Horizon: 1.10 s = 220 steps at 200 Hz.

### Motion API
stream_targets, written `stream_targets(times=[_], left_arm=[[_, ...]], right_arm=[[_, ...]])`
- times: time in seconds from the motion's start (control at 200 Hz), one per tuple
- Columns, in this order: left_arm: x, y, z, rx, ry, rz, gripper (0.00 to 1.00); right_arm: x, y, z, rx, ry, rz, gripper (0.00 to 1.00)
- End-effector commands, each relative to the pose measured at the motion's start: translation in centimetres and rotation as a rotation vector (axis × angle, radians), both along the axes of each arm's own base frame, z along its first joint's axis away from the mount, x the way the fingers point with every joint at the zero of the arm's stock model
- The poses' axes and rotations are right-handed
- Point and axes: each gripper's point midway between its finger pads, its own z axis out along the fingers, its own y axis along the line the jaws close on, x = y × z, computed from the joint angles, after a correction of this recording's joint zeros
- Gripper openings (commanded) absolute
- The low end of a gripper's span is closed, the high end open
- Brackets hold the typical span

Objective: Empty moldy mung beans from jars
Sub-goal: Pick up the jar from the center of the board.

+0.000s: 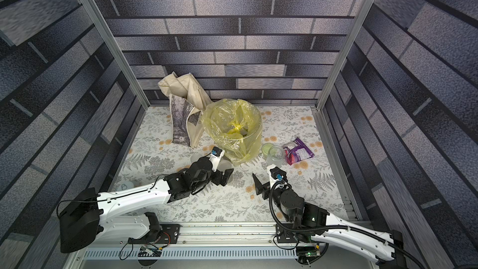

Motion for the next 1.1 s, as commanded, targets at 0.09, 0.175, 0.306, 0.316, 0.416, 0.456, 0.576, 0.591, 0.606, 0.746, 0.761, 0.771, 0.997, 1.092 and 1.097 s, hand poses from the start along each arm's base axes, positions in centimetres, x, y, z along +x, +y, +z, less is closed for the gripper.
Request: stream_targets(times=[0.09,0.175,0.306,0.316,0.416,0.456,0.576,0.591,0.606,0.746,0.761,0.771,0.997,1.092,1.097], left_arm=[[0.1,-0.3,-1.7,0.019,0.032,-0.006,1.00],[0.1,-0.3,-2.6,0.039,0.040,-0.003,0.99],[0.3,-0.4,-3.3,0.056,0.039,0.000,0.86],[0.3,-0.4,-3.4,0.058,0.039,0.000,0.84],[0.4,-0.3,-3.2,0.063,0.028,0.013,0.76],[0.4,-0.3,-3.1,0.060,0.022,0.016,0.72],[0.2,0.0,-2.2,0.040,0.001,0.022,0.65],[0.2,0.0,-2.1,0.038,-0.004,0.023,0.64],[0.1,0.1,-1.9,0.033,-0.007,0.023,0.63],[-0.5,0.4,-0.3,0.007,-0.026,0.015,0.58],[-0.6,0.4,0.0,0.006,-0.028,0.012,0.58],[-0.7,0.4,0.1,0.005,-0.029,0.010,0.58],[-2.6,1.1,3.5,-0.026,-0.055,-0.022,0.61],[-3.5,1.4,5.2,-0.042,-0.060,-0.040,0.63],[-3.5,1.4,5.3,-0.042,-0.060,-0.042,0.63]], right_arm=[[0.3,-0.2,-0.2,0.004,0.025,-0.016,0.89],[0.4,-0.3,-0.3,0.007,0.028,-0.023,0.89],[0.6,-0.7,-0.5,0.010,0.036,-0.047,0.89],[0.7,-0.8,-0.6,0.010,0.037,-0.049,0.89],[0.7,-0.9,-0.7,0.013,0.044,-0.051,0.89],[0.7,-0.8,-0.8,0.013,0.047,-0.048,0.89],[0.6,-0.4,-0.9,0.016,0.052,-0.029,0.89],[0.5,-0.4,-0.9,0.016,0.053,-0.027,0.89],[0.5,-0.4,-0.9,0.015,0.053,-0.025,0.89],[0.4,0.2,-0.9,0.005,0.054,0.002,0.88],[0.4,0.3,-0.9,0.003,0.055,0.011,0.88],[0.3,0.4,-0.8,0.002,0.054,0.017,0.88],[-0.5,2.9,-0.5,-0.052,0.058,0.144,0.87],[-0.6,3.9,-0.3,-0.058,0.055,0.185,0.87],[-0.6,3.9,-0.3,-0.058,0.055,0.185,0.87]])
